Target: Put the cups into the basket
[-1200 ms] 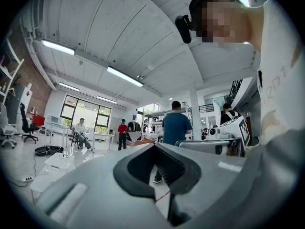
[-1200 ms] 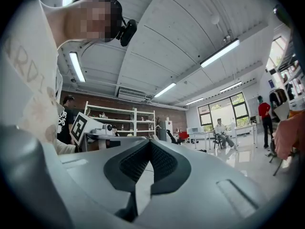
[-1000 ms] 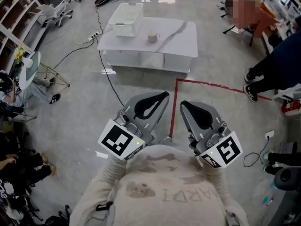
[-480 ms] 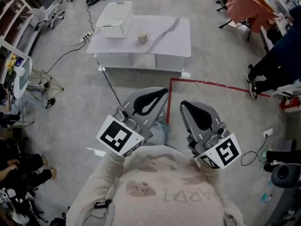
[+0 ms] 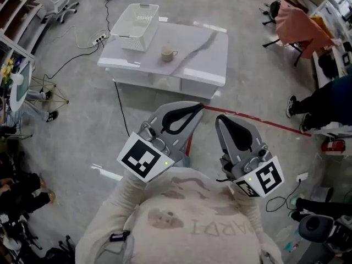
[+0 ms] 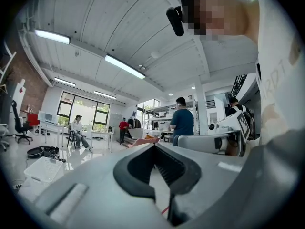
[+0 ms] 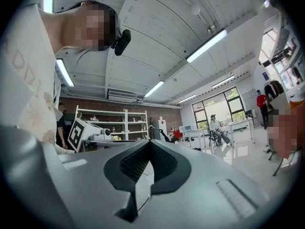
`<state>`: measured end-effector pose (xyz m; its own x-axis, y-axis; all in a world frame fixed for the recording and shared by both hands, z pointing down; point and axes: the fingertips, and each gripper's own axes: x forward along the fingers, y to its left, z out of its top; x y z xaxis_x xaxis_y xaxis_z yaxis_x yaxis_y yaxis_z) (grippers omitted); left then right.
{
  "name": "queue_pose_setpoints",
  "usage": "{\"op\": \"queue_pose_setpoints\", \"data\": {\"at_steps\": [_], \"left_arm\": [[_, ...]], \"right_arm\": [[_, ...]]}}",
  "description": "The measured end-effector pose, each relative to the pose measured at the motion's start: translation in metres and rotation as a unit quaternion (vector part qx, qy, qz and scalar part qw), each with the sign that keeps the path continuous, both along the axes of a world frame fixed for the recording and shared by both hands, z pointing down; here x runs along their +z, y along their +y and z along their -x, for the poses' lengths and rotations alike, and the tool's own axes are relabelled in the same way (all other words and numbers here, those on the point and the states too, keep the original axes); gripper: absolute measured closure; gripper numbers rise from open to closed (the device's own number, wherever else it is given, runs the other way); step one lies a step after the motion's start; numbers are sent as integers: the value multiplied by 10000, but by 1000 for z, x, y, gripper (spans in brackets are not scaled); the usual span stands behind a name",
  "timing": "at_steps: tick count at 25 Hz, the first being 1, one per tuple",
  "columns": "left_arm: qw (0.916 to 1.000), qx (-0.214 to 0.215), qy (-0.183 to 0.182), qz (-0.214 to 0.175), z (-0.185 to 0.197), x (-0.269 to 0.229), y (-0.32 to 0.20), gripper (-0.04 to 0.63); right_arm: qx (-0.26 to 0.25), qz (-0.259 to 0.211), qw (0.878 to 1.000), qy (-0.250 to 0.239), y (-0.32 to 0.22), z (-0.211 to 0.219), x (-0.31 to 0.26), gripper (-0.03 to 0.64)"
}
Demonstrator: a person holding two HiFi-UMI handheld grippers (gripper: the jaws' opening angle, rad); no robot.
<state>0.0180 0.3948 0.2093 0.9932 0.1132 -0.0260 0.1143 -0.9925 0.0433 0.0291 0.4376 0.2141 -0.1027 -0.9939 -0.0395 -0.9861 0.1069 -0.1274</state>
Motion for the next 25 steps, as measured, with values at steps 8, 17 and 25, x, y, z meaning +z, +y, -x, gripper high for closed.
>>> {"op": "queue_pose_setpoints", "data": {"at_steps": [8,17,25], "left_arm": [[9994,-340,71,77,-34,0,-61,595],[9937,-1109,-86,120,-74,6,-118,595],[9733,-2296,6,55,-138,-2,-182,595]], "right_arm": [[-130,46,9998,155,-59,-45,-3,594],[-874,109,9961,65,-126,-102,1,594],[-2107,83,9773,199,-202,-173,0,594]]}}
